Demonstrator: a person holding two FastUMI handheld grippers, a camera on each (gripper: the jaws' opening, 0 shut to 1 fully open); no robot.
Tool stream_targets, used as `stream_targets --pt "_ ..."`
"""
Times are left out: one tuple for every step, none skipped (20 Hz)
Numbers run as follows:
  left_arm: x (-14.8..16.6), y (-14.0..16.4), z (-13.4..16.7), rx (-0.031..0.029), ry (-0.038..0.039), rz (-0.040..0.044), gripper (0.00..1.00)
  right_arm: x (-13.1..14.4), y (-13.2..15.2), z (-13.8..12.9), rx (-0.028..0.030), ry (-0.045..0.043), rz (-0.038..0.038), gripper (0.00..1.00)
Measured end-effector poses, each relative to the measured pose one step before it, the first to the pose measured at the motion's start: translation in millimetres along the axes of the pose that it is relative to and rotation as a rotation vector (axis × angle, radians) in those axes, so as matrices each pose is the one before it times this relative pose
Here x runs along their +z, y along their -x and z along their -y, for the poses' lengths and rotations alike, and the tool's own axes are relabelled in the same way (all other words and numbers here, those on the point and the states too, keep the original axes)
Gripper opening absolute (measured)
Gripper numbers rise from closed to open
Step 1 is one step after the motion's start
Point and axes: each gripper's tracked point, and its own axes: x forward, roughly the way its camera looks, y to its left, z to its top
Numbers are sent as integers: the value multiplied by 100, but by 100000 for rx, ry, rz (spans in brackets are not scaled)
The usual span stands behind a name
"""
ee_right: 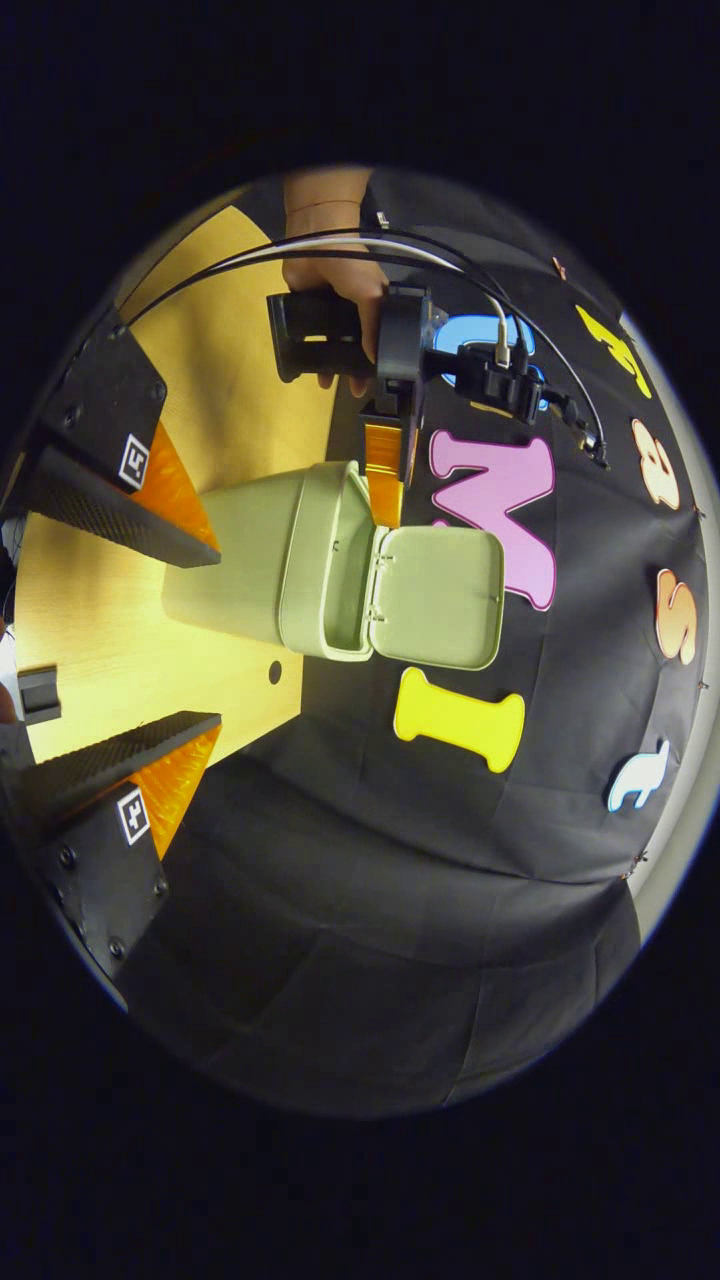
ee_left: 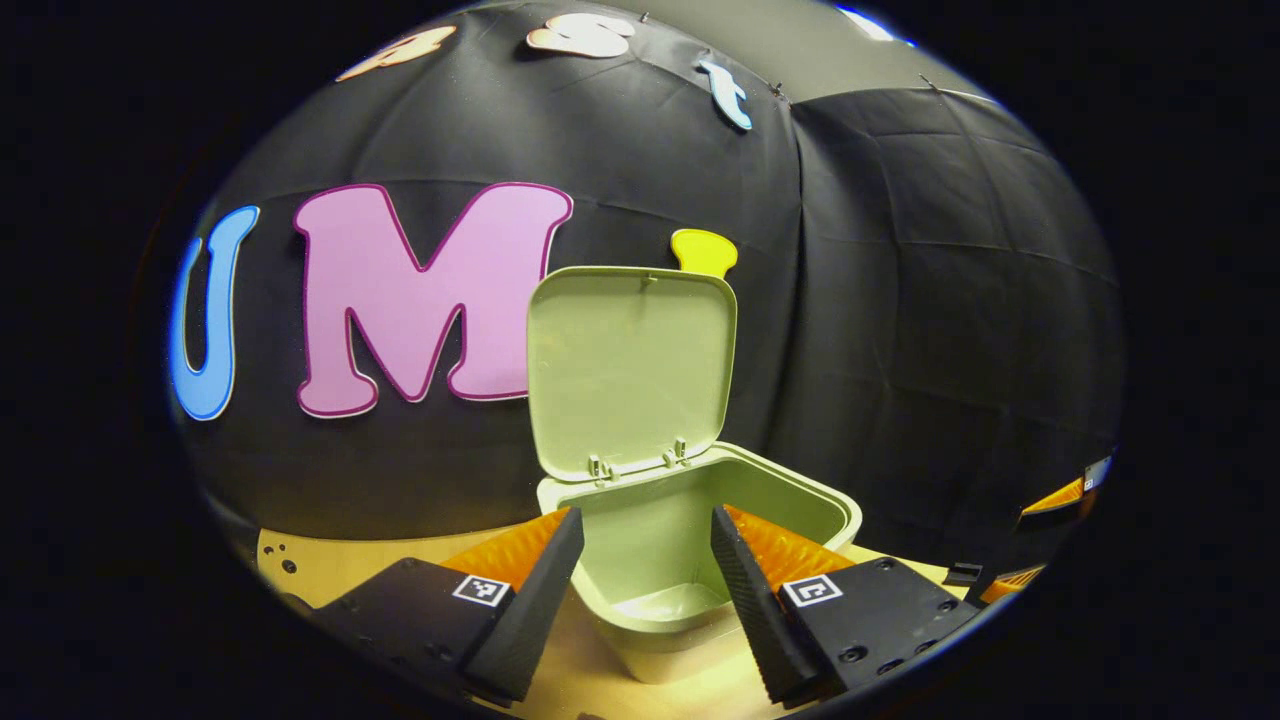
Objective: Press the lid of the desktop garbage bin to open it, pick up the crumpled paper on the desktop and throw it into the bin, then pick up the pop can on the desktop and drop it into the bin, and finally close the garbage bin lid.
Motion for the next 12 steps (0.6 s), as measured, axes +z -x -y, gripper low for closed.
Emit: stream_targets --pt "96 691 -317 810 471 649 84 137 -56 -653 1313 38 66 92" --pt "258 835 -416 1081 308 656 84 42 30 -671 1451 99 251 92" --pt "135 792 -445 1321 3 702 84 148 40 -715 1608 35 241 92" --pt "282 952 -493 1356 -310 824 84 30 15 -746 1799 49 196 92" --pt "232 860 -486 1359 -401 720 84 77 26 -830 1943 -4 117 92" --pt "223 1039 -579 1499 -305 693 84 -61 10 -768 1944 -56 -52 92" --pt "135 954 -516 1453 -14 628 84 -59 17 -841 1822 22 -93 92" --pt "190 1053 -606 1366 334 501 84 -91 -18 -866 1873 316 -209 92" --pt "-58 984 -522 1376 638 77 84 -76 0 -756 1594 446 -196 92" --pt "-120 1026 -581 1367 716 -53 84 -268 -45 -882 2182 641 -404 92" --pt "-65 1097 -665 1526 527 76 84 -332 -66 -964 2096 588 -780 92" --pt "-210 1044 -702 1661 278 -3 84 -355 -82 -877 2193 581 -872 92"
